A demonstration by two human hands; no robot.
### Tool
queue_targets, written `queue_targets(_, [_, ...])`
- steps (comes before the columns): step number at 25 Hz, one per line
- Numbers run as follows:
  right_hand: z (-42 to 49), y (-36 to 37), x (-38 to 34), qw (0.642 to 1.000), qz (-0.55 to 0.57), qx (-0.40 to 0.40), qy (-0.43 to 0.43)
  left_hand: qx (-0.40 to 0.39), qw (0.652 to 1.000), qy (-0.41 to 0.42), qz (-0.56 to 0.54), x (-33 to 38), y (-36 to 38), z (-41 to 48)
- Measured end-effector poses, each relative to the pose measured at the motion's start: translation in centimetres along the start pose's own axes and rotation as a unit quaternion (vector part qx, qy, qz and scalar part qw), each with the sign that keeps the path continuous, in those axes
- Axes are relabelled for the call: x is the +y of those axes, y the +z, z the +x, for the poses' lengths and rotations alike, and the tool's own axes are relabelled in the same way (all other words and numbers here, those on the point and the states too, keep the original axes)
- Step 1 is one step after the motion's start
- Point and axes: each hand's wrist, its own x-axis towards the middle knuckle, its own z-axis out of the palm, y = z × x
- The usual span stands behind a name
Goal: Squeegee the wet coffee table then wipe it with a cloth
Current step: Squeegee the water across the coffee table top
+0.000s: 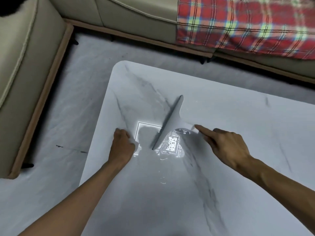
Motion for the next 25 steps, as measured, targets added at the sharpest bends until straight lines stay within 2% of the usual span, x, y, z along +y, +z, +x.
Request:
queue_targets(3, [6.5, -0.6, -2.7, 0.998, 0.042, 0.043, 0.020, -0.017, 1.000, 0.013, 0.021, 1.8, 0.4, 2.0])
queue_targets(7, [12.6, 0.1, -4.8, 0.994, 0.071, 0.054, 0.070, -0.092, 0.992, -0.034, 0.085, 3.1, 1.0, 4.2])
queue_targets(12, [5.8, 0.7, -2.5, 0.995, 0.060, -0.032, 0.067, -0.132, 0.985, -0.055, 0.095, 3.7, 0.7, 4.6])
queue_targets(15, [1.1, -1.5, -1.5, 0.993, 0.037, -0.092, 0.067, -0.140, 0.983, -0.060, 0.099, 4.3, 0.6, 4.6])
queue_targets(17, [2.0, -3.2, -1.0, 0.994, 0.048, -0.074, 0.063, -0.143, 0.982, -0.064, 0.104, 4.7, 0.6, 4.9])
queue_targets(20, [8.5, -4.7, -0.9, 0.994, 0.071, -0.014, 0.077, -0.146, 0.981, -0.065, 0.112, 4.9, 0.8, 5.2])
queue_targets(23, [14.3, -4.4, -1.7, 0.990, 0.095, -0.001, 0.104, -0.147, 0.979, -0.070, 0.119, 4.9, 0.9, 5.5])
queue_targets(25, [14.5, -3.4, -1.9, 0.989, 0.100, -0.006, 0.105, -0.146, 0.979, -0.070, 0.126, 5.0, 1.0, 5.7])
